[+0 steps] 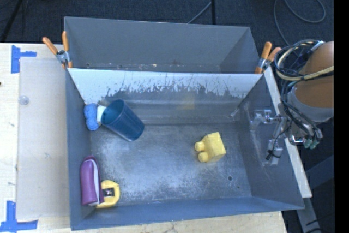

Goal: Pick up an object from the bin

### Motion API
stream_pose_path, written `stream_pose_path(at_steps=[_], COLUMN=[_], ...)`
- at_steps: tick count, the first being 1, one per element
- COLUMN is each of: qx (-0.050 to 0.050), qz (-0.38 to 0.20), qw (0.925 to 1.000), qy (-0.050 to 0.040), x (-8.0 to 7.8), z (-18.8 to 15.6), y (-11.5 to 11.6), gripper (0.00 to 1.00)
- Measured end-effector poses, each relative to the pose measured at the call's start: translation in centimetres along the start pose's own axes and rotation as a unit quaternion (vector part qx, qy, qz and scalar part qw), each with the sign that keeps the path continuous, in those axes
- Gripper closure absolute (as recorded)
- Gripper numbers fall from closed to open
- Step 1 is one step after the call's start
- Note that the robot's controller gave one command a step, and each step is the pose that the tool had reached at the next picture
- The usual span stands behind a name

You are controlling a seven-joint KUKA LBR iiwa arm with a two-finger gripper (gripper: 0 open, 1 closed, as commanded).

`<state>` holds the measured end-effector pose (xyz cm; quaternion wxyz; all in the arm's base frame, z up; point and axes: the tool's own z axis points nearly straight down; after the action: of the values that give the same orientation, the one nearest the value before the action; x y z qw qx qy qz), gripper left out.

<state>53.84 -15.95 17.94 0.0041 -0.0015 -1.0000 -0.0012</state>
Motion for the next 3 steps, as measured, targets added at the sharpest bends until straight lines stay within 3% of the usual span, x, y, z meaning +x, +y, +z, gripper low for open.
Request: stream_pose_path(at_steps=[2,3], qx=[0.001,0.001], qz=[-0.002,-0.032], qw=[1.0,0.9995], qy=[-0.0035,-0.0034], x=[-0.2,1.6], z=[-0.5,0.2], y=[0.1,1.2], gripper=[0.0,0.0])
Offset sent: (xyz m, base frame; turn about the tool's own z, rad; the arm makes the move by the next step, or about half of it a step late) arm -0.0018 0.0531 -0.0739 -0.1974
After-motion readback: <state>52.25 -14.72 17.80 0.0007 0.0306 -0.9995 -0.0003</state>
